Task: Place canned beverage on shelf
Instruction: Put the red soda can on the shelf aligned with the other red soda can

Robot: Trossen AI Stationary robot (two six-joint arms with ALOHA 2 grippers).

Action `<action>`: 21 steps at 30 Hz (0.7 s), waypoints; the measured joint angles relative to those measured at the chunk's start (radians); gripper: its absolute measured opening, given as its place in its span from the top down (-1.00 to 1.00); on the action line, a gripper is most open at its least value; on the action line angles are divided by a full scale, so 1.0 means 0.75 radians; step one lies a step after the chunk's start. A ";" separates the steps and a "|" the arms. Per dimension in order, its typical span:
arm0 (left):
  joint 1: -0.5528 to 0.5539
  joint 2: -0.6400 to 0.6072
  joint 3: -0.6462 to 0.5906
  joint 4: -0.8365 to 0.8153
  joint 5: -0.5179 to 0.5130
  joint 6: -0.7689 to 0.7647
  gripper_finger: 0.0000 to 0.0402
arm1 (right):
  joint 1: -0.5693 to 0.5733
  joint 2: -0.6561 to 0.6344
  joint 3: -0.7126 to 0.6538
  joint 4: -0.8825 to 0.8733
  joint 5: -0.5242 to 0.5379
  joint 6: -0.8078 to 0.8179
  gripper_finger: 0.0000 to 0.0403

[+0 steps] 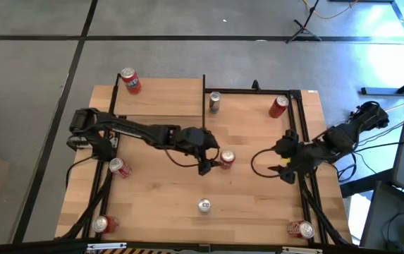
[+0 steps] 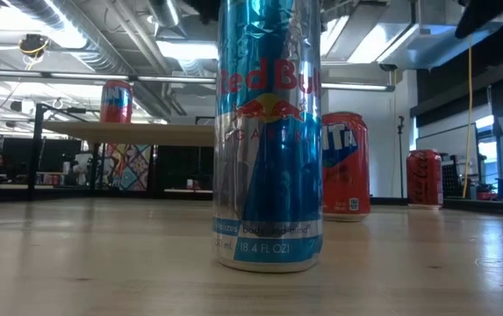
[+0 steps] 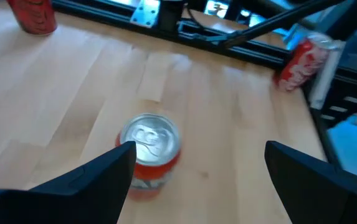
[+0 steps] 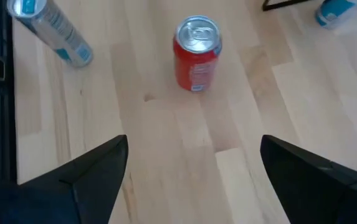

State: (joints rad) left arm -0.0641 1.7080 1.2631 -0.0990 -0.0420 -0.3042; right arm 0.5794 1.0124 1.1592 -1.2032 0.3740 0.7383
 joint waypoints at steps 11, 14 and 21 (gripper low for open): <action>0.076 0.219 0.161 0.014 0.034 0.117 -0.71 | 0.031 -0.021 -0.088 0.058 0.024 0.064 -0.75; 0.084 0.240 0.165 0.018 0.041 0.141 -0.71 | 0.031 -0.021 -0.103 0.068 0.024 0.064 -0.75; 0.096 0.271 0.167 0.051 0.061 0.163 -0.71 | 0.030 -0.018 -0.108 0.073 0.042 0.065 -0.75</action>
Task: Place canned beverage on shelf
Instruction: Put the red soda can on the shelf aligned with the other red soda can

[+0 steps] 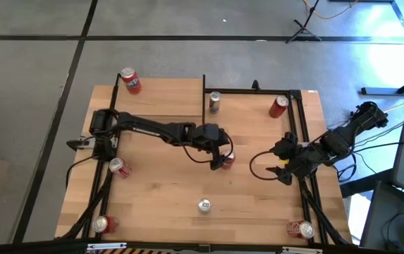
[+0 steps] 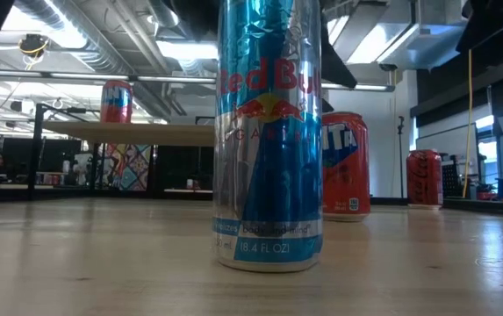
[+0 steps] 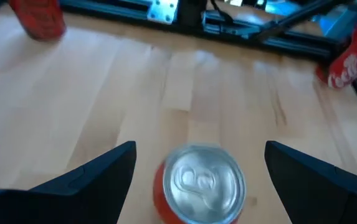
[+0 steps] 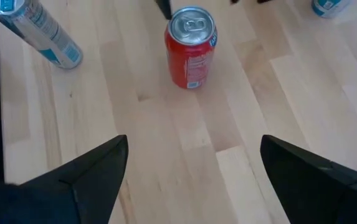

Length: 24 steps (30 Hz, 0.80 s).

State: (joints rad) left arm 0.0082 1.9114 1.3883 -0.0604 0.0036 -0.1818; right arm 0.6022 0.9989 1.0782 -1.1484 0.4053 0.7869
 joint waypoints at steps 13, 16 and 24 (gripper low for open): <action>-0.003 0.143 -0.002 0.051 0.015 0.003 -0.71 | 0.000 0.001 -0.001 -0.006 0.005 0.001 -0.75; -0.005 0.148 -0.002 0.048 -0.015 -0.045 -0.70 | 0.000 0.001 -0.001 -0.006 0.005 0.001 -0.75; -0.006 0.144 -0.001 0.052 -0.091 -0.218 -0.32 | -0.001 0.000 -0.001 -0.006 0.005 0.001 -0.75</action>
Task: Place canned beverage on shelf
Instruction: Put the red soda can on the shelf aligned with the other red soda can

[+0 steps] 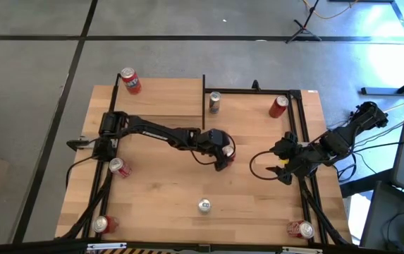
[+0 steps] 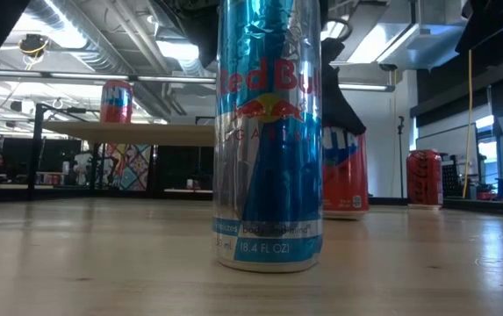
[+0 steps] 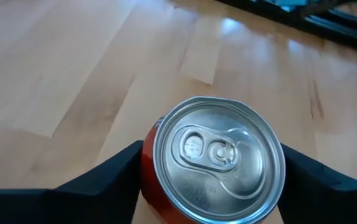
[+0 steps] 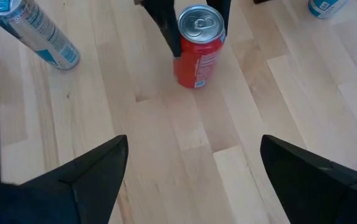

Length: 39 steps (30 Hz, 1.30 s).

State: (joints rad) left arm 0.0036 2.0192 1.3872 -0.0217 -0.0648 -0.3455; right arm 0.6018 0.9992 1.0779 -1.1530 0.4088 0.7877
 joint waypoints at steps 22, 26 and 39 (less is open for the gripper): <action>-0.087 -0.820 0.122 -1.110 -0.517 -0.579 -0.34 | 0.000 0.000 0.001 0.005 0.007 -0.014 -0.75; -0.044 -0.969 0.122 -1.352 -0.621 -0.656 -0.35 | 0.000 0.000 0.001 0.005 0.042 -0.015 -0.75; 0.286 -1.228 0.050 -1.784 -0.720 -0.636 -0.34 | 0.000 0.000 0.001 0.006 0.123 -0.015 -0.75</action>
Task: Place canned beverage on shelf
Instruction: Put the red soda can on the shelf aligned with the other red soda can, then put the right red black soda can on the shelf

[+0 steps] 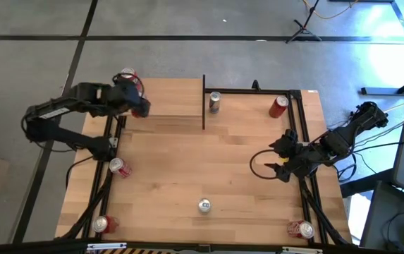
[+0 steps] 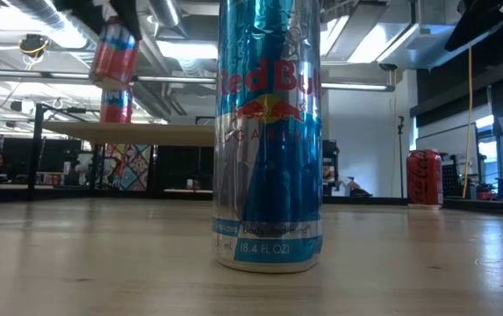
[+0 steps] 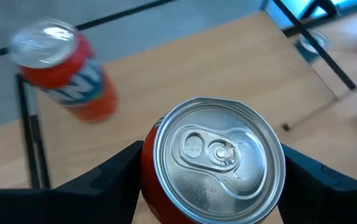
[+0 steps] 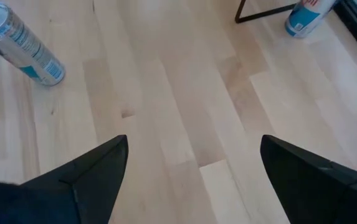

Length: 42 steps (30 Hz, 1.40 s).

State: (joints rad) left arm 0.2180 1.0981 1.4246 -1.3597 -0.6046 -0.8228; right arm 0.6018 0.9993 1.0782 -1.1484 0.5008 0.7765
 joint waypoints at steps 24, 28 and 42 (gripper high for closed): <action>0.590 -0.417 -0.601 0.526 0.183 0.523 -0.33 | 0.000 0.000 0.000 0.066 0.150 0.003 -0.75; 0.627 -0.420 -0.605 0.528 0.197 0.568 -0.45 | 0.000 0.000 0.000 0.069 0.150 0.004 -0.75; 0.628 -0.437 -0.510 0.568 0.210 0.656 -0.79 | 0.000 0.000 0.000 0.069 0.146 0.005 -0.75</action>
State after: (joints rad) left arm 0.6891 0.7700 1.0419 -0.9339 -0.4474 -0.3310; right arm 0.6019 0.9993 1.0782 -1.0969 0.6102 0.7799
